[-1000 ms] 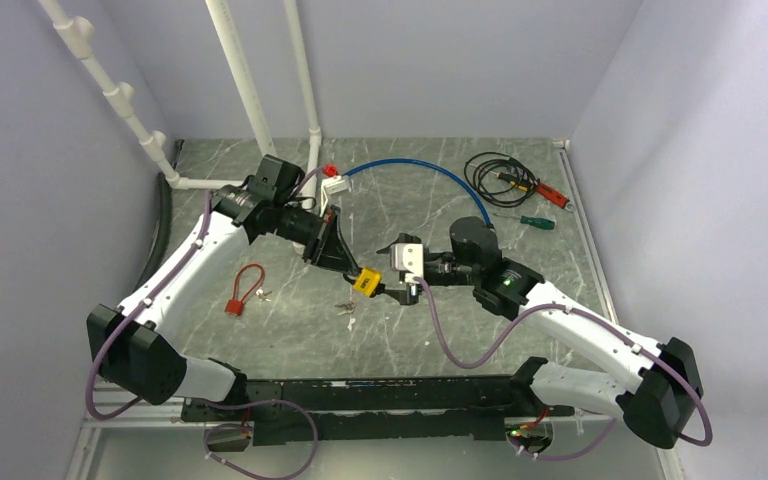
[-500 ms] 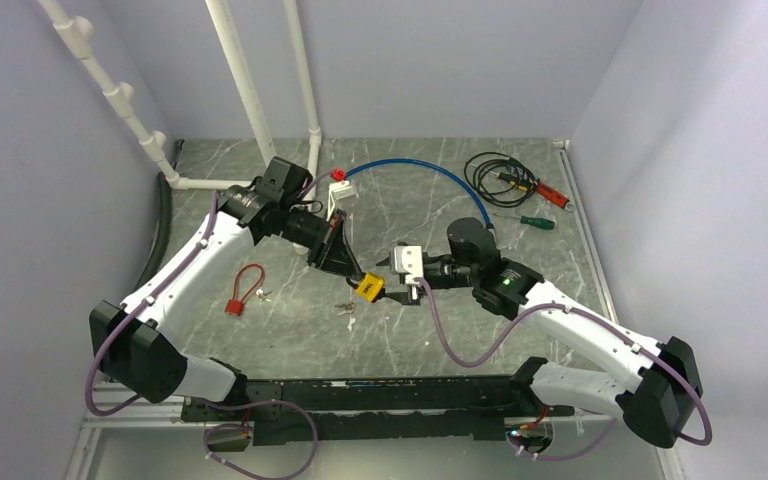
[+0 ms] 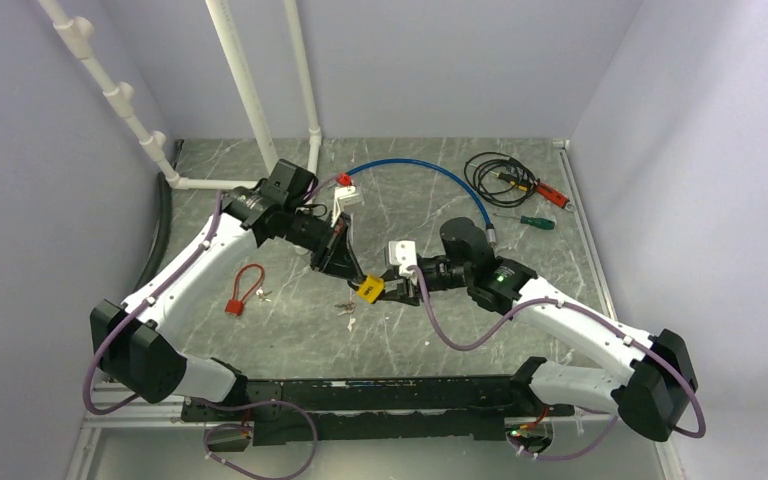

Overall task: Lock with the key
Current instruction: Place the key at the center of the board.

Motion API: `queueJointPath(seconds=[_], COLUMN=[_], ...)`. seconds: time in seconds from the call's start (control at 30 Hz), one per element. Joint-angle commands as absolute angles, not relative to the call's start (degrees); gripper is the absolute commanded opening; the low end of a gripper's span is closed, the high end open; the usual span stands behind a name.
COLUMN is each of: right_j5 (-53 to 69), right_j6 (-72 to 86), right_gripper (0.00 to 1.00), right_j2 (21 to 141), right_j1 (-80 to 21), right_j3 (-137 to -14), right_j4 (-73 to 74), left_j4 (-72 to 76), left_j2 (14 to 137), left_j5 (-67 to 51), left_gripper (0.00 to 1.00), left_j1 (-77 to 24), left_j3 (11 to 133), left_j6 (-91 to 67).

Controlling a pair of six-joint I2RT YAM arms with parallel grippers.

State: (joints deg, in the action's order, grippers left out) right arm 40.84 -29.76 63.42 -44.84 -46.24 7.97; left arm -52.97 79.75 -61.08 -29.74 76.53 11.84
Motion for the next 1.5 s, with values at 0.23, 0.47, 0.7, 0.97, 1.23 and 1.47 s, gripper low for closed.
queueJointPath(seconds=[0.23, 0.47, 0.7, 0.97, 1.23, 1.47], right_j5=[39.3, 34.82, 32.27, 30.09, 33.06, 30.2], right_j6=[-19.27, -19.95, -17.66, -16.92, -26.48, -27.15], right_gripper=[0.39, 0.38, 0.4, 0.43, 0.48, 0.54], right_j2=[65.2, 66.28, 66.59, 63.29, 54.62, 48.35], right_j1=[-45.2, -45.18, -45.25, -45.37, -44.84, -43.92], right_j3=[-53.65, -52.96, -53.8, -51.29, -42.24, -37.91], right_j4=[-7.69, -15.05, -21.31, -21.99, -6.79, 4.51], left_j4=[-53.72, -53.25, -54.08, -53.16, -59.04, -71.44], left_j2=[82.97, 84.3, 86.09, 84.82, 83.03, 82.75], left_j5=[-58.73, -59.47, -60.05, -58.79, -58.77, -54.25], left_gripper=[0.0, 0.0, 0.0, 0.0, 0.0, 0.0], left_j1=[-36.28, -36.98, -37.7, -37.55, -31.44, -30.18], left_j3=[77.6, 76.09, 75.94, 75.69, 78.72, 80.7], left_j6=[14.66, 14.03, 14.6, 13.81, 19.12, 33.49])
